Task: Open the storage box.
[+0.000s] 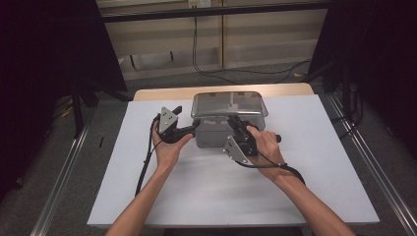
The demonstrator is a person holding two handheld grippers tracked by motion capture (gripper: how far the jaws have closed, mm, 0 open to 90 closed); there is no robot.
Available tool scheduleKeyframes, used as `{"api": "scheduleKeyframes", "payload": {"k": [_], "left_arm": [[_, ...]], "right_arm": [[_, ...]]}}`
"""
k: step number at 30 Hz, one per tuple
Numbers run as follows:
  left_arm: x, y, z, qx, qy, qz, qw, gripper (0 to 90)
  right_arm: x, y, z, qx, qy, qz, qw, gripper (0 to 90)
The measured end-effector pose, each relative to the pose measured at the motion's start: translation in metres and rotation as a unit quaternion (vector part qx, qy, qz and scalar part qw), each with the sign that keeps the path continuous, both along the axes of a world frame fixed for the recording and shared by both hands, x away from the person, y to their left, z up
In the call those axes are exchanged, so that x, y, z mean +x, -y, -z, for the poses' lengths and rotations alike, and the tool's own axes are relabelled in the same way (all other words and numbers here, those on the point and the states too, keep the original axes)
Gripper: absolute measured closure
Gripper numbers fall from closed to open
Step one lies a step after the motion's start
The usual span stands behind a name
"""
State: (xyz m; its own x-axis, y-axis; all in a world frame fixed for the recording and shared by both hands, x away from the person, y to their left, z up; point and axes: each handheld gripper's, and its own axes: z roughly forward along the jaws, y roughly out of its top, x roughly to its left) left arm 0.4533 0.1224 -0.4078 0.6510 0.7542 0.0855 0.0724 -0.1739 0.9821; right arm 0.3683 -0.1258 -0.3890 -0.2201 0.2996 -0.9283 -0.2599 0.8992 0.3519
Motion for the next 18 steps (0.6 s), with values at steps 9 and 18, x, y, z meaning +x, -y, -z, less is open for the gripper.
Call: {"api": "scheduleKeyframes", "payload": {"k": [9, 18], "left_arm": [[0.0034, 0.0014, -0.0034, 0.001, 0.006, 0.005, 1.0000, 22.4], [0.0026, 0.0023, -0.0037, 0.005, 0.006, 0.019, 0.9998, 24.8]], "right_arm": [[0.0006, -0.0003, 0.0015, -0.003, 0.000, -0.003, 1.0000, 79.2], [0.0023, 0.0070, 0.0036, 0.029, -0.016, 0.000, 0.9994, 73.2]]}}
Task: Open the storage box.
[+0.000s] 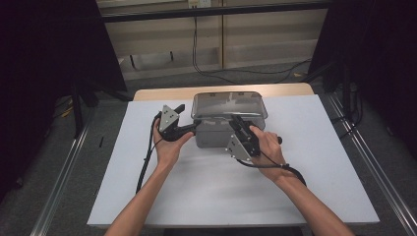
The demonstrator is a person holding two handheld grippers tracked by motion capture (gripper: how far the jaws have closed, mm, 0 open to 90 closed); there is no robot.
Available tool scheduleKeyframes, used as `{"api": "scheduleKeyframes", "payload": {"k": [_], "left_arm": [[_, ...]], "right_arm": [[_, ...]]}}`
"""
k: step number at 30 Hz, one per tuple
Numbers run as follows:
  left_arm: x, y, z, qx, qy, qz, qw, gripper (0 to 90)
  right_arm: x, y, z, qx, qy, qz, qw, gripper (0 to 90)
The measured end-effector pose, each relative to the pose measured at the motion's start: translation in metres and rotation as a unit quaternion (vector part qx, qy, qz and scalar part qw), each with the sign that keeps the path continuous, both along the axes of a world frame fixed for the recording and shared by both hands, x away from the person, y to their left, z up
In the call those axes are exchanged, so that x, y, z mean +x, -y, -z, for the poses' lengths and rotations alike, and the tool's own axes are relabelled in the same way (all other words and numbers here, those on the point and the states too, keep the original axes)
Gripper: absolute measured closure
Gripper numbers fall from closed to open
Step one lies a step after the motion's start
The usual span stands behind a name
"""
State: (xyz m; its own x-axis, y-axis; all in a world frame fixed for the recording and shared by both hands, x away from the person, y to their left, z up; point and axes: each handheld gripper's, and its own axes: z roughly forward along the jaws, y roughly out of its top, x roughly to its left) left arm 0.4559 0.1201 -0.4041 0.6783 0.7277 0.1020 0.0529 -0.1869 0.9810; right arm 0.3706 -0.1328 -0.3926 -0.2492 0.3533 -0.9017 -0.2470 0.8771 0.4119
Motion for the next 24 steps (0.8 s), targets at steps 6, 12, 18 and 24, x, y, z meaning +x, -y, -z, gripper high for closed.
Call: {"api": "scheduleKeyframes", "payload": {"k": [6, 12, 18, 24], "left_arm": [[0.000, -0.002, -0.002, -0.003, 0.004, 0.004, 1.0000, 27.5], [0.000, -0.002, -0.002, -0.002, 0.005, 0.008, 0.9999, 30.3], [0.001, -0.001, -0.004, -0.006, 0.010, 0.005, 0.9999, 30.6], [0.001, -0.001, -0.006, -0.002, 0.013, 0.004, 0.9999, 31.6]], "right_arm": [[0.001, 0.005, 0.000, 0.054, -0.029, 0.008, 0.9981, 56.0], [0.001, 0.017, 0.001, 0.100, -0.046, 0.015, 0.9938, 50.4], [0.007, 0.034, -0.003, 0.169, -0.082, 0.020, 0.9821, 42.4], [0.011, 0.047, -0.006, 0.210, -0.095, 0.033, 0.9724, 35.9]]}}
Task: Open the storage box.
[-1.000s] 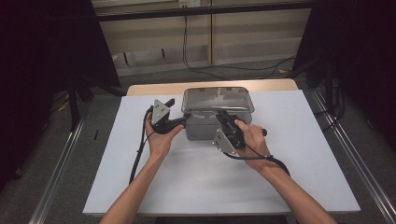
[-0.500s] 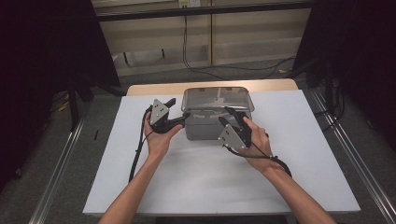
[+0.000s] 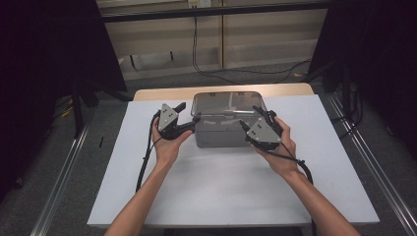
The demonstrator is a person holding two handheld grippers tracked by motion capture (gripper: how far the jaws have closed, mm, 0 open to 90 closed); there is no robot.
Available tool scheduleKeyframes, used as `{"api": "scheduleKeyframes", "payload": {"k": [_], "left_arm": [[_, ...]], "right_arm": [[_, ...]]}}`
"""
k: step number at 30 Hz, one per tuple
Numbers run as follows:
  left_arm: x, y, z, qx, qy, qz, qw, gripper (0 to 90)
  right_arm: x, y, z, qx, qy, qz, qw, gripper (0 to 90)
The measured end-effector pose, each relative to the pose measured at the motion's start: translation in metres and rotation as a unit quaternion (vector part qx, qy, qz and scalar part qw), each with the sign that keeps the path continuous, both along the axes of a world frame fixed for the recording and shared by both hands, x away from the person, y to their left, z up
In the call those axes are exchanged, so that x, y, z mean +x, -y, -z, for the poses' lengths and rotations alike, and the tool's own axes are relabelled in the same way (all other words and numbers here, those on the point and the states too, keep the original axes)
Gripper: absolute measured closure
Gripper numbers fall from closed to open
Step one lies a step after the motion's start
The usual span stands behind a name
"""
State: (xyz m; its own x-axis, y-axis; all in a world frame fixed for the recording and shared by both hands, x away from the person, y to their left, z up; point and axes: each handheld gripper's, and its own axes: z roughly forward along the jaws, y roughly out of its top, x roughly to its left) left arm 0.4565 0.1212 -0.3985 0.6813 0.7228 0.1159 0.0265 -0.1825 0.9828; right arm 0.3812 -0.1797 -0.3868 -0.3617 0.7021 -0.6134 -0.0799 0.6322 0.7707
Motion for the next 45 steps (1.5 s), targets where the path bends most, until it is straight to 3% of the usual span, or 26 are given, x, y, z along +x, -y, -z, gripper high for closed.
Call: {"api": "scheduleKeyframes", "payload": {"k": [4, 9, 13, 15, 19, 23, 35, 38, 41, 45], "left_arm": [[0.001, 0.001, -0.001, -0.001, 0.001, 0.004, 1.0000, 33.4], [0.002, 0.000, 0.000, 0.001, -0.002, -0.001, 1.0000, 35.6], [0.003, 0.002, -0.003, 0.007, 0.003, 0.003, 1.0000, 37.3], [0.004, 0.003, -0.007, 0.004, 0.004, 0.002, 1.0000, 37.6], [0.006, 0.004, -0.010, -0.002, 0.004, 0.002, 1.0000, 39.0], [0.007, 0.005, -0.011, -0.006, 0.005, 0.013, 0.9999, 46.0], [0.011, 0.008, -0.015, -0.009, 0.005, 0.016, 0.9998, 48.4], [0.013, 0.008, -0.016, -0.006, 0.005, 0.016, 0.9998, 48.9], [0.015, 0.008, -0.017, -0.007, 0.006, 0.018, 0.9998, 50.4], [0.018, 0.009, -0.018, -0.012, 0.008, 0.016, 0.9998, 51.9]], "right_arm": [[0.003, 0.010, -0.003, 0.052, -0.018, -0.003, 0.9985, 34.4], [0.007, 0.019, -0.002, 0.080, -0.039, -0.004, 0.9960, 34.8], [0.009, 0.023, -0.003, 0.093, -0.040, -0.003, 0.9949, 34.7], [0.012, 0.029, -0.003, 0.119, -0.044, -0.005, 0.9919, 34.9], [0.016, 0.033, -0.001, 0.131, -0.046, -0.006, 0.9903, 34.6], [0.021, 0.036, -0.001, 0.149, -0.045, -0.013, 0.9878, 35.2], [0.035, 0.051, 0.006, 0.179, -0.050, -0.008, 0.9826, 35.7], [0.039, 0.052, 0.007, 0.178, -0.044, -0.004, 0.9831, 37.8], [0.043, 0.055, 0.007, 0.193, -0.037, -0.001, 0.9806, 40.3], [0.051, 0.057, 0.006, 0.190, -0.047, -0.009, 0.9806, 41.3]]}}
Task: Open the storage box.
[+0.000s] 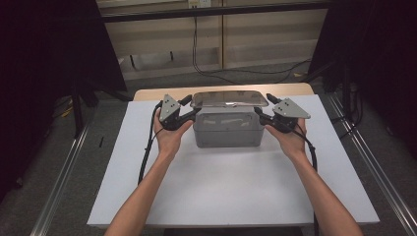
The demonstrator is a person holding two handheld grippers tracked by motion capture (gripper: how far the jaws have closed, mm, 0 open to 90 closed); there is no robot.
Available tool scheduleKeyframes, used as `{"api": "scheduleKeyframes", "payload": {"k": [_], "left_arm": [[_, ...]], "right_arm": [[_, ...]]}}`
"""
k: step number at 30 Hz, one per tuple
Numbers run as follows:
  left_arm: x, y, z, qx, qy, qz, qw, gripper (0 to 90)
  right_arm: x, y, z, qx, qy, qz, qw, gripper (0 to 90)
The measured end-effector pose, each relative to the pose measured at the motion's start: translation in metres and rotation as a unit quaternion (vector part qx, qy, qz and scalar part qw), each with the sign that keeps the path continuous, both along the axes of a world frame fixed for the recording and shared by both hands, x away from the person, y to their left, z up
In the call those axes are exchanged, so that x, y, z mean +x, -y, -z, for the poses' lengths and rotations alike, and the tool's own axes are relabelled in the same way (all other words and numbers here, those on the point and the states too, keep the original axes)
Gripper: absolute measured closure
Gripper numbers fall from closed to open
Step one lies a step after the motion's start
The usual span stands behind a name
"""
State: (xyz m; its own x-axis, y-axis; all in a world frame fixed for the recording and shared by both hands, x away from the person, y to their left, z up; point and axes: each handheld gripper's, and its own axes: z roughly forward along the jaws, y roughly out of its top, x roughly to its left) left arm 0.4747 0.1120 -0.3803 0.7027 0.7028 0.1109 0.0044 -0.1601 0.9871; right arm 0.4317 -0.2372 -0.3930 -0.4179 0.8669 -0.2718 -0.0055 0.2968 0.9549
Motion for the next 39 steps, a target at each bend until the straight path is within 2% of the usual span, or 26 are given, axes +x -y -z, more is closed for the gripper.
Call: {"api": "scheduleKeyframes", "payload": {"k": [7, 9, 10, 14, 17, 26, 29, 39], "left_arm": [[0.003, 0.002, -0.001, 0.003, 0.003, -0.005, 1.0000, 53.0], [0.004, 0.002, -0.002, 0.001, 0.004, -0.005, 1.0000, 53.4], [0.004, 0.001, -0.003, 0.010, 0.006, -0.004, 0.9999, 54.1], [0.005, 0.001, -0.004, 0.009, 0.006, -0.002, 0.9999, 54.5], [0.006, 0.001, -0.005, 0.009, 0.006, -0.002, 0.9999, 54.8], [0.010, 0.002, -0.008, 0.003, 0.005, -0.001, 1.0000, 56.3], [0.011, 0.002, -0.008, 0.008, 0.005, -0.002, 1.0000, 56.9], [0.013, 0.002, -0.009, 0.009, 0.006, -0.001, 0.9999, 57.7]], "right_arm": [[0.007, 0.001, 0.001, 0.000, 0.005, 0.003, 1.0000, 48.4], [0.009, 0.002, 0.001, 0.005, -0.001, -0.002, 1.0000, 48.6], [0.012, 0.003, 0.000, 0.010, 0.001, -0.005, 0.9999, 50.2], [0.017, 0.003, -0.002, 0.016, -0.001, -0.007, 0.9998, 52.6], [0.020, 0.003, -0.001, 0.007, 0.000, 0.002, 1.0000, 55.2], [0.031, 0.009, 0.008, 0.029, -0.007, -0.006, 0.9995, 56.7], [0.036, 0.008, 0.007, 0.020, -0.010, -0.007, 0.9997, 56.5], [0.042, 0.004, 0.004, 0.021, -0.002, -0.019, 0.9996, 59.8]]}}
